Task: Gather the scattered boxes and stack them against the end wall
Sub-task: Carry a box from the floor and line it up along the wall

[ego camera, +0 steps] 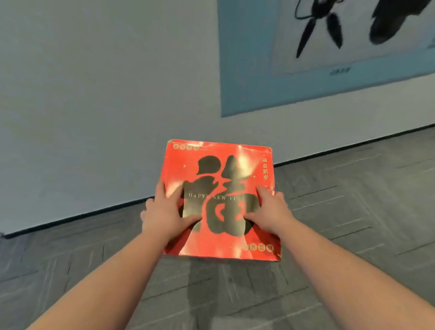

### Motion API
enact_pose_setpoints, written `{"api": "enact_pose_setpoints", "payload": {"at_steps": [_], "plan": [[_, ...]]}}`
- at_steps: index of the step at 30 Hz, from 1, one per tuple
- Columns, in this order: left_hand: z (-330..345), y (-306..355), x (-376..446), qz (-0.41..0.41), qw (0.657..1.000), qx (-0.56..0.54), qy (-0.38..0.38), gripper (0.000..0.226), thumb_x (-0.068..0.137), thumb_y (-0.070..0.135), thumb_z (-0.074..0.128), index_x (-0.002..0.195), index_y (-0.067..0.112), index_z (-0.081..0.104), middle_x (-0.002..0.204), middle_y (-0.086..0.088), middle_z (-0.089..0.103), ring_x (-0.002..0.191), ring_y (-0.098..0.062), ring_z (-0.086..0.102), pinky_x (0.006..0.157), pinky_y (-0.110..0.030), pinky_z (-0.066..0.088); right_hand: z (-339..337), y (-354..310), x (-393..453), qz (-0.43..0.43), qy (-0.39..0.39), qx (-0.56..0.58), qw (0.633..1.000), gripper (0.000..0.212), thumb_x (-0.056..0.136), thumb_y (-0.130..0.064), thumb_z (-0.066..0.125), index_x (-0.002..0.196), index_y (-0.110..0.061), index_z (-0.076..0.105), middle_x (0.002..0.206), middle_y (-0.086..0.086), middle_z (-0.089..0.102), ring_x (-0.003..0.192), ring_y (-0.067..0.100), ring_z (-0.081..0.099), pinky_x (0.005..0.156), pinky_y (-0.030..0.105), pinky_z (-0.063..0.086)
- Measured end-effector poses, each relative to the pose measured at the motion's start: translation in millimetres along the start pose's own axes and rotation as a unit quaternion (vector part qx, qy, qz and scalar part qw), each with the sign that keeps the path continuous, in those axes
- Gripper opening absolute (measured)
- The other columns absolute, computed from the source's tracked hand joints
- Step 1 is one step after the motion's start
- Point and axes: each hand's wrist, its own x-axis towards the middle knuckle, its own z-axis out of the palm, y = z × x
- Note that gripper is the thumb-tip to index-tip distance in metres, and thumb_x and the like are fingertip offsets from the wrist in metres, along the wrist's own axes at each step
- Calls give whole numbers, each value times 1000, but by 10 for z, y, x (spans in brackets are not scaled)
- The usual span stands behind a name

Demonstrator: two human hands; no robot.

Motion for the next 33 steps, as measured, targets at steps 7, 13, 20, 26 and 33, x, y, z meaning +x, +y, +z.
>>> {"api": "enact_pose_setpoints", "payload": {"at_steps": [7,13,20,26,33], "plan": [[-589,2307,738,182,983,2,29,87,66,70,68,140,46,31,158,3,8,124,-39,40,96,-48,40,-2081,804,152,67,140,22,988,78,73,-47,77,138,-22,40,124,20,43,116,37,48,101,39,43],[-703,4088,1265,320,947,-22,32,85,65,72,67,139,44,35,156,5,14,124,-37,41,98,-49,39,-3432,1534,269,143,248,28,958,61,77,-45,73,124,-17,47,119,21,45,110,37,48,95,38,45],[-636,6072,2010,435,900,-34,-5,83,69,76,59,142,47,30,157,0,16,133,-36,35,104,-49,34,-4815,2218,624,233,359,44,903,61,84,-49,65,132,-17,47,123,22,48,123,38,40,101,38,38],[-606,7721,2363,541,840,-15,-40,76,71,74,58,138,45,39,152,1,28,132,-34,39,103,-48,36,-5663,2872,777,321,420,81,845,55,84,-54,61,120,-14,50,119,22,48,117,38,43,94,37,40],[-241,9624,2374,594,802,9,-65,73,74,75,54,139,45,38,154,2,24,133,-33,38,104,-44,37,-6832,4050,891,366,452,100,808,57,86,-55,58,129,-19,50,129,20,42,123,37,42,101,40,41]]}}
